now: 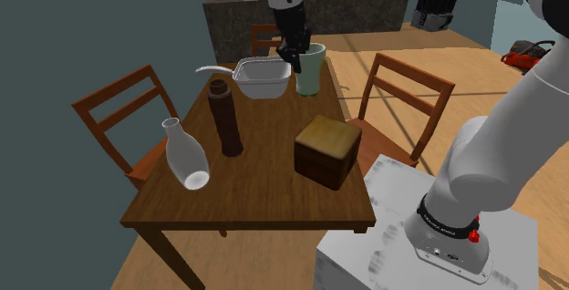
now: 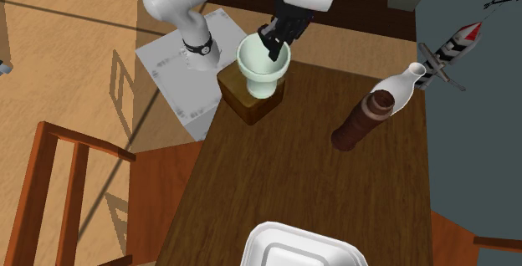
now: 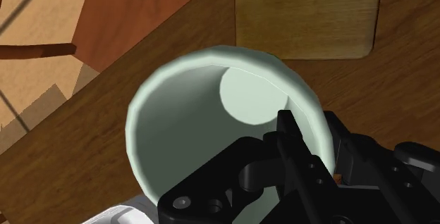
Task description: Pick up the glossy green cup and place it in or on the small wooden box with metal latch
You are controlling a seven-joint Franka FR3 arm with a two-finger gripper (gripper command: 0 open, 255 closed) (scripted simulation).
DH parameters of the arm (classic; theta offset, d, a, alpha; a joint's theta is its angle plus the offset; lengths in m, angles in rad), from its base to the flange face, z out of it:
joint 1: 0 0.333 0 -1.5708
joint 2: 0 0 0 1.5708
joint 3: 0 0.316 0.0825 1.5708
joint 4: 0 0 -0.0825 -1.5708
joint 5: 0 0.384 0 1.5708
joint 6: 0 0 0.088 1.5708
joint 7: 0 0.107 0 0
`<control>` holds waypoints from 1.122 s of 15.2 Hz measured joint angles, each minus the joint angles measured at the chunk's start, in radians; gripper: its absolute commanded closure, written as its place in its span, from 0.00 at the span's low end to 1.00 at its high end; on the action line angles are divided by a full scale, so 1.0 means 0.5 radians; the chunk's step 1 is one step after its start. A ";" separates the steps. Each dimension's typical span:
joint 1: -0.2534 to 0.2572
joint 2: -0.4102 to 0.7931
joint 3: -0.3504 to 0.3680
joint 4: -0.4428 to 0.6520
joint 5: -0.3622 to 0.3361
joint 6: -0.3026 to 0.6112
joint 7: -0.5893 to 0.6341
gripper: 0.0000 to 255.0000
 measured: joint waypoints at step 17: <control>0.105 -0.678 0.104 -0.705 0.125 0.007 0.169 1.00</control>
